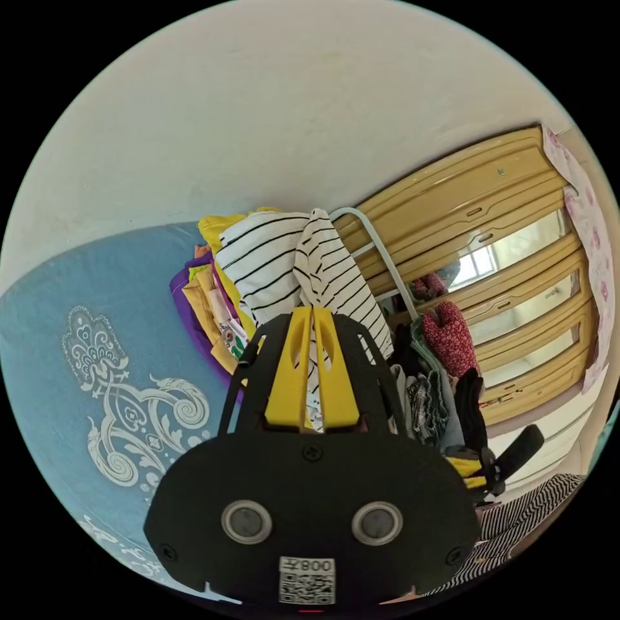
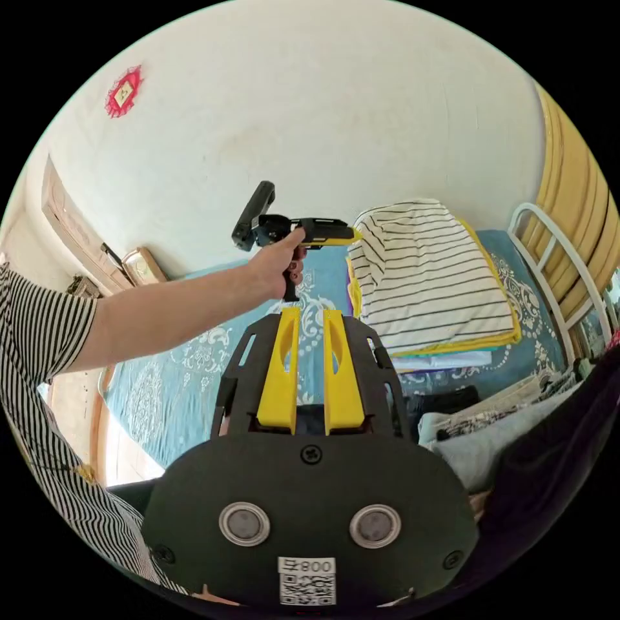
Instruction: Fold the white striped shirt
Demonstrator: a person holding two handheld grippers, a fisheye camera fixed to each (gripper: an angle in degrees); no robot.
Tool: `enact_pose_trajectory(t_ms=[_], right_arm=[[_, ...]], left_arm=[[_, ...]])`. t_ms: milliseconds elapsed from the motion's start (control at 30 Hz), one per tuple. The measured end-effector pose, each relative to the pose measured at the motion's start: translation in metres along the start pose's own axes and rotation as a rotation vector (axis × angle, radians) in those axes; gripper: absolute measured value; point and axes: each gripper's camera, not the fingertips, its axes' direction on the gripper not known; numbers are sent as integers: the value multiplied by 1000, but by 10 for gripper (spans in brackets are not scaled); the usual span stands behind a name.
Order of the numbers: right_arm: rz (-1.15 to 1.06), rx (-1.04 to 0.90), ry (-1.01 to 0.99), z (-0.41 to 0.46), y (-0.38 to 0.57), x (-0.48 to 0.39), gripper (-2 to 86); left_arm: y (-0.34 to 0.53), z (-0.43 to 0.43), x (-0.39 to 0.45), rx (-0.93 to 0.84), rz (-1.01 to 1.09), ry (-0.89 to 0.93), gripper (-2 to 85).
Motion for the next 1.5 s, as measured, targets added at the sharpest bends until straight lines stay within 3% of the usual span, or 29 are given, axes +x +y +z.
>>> enact_pose_trajectory(t_ms=[400, 700, 967, 1167, 1367, 1500], right_arm=[[112, 22, 97, 109, -115, 2, 98], [4, -266, 332, 254, -137, -55, 104], [-93, -396, 504, 356, -88, -109, 27], [-20, -233, 400, 349, -45, -151, 13], [0, 15, 200, 300, -1, -217, 9], [-34, 69, 139, 286, 25, -259, 8]], left_arm=[[29, 23, 85, -83, 168, 29, 2], [67, 34, 159, -141, 273, -6, 1], [109, 19, 202, -170, 267, -35, 1], [180, -29, 218, -156, 170, 37, 1], [288, -93, 234, -244, 37, 98, 1], [357, -146, 257, -291, -43, 99, 1]])
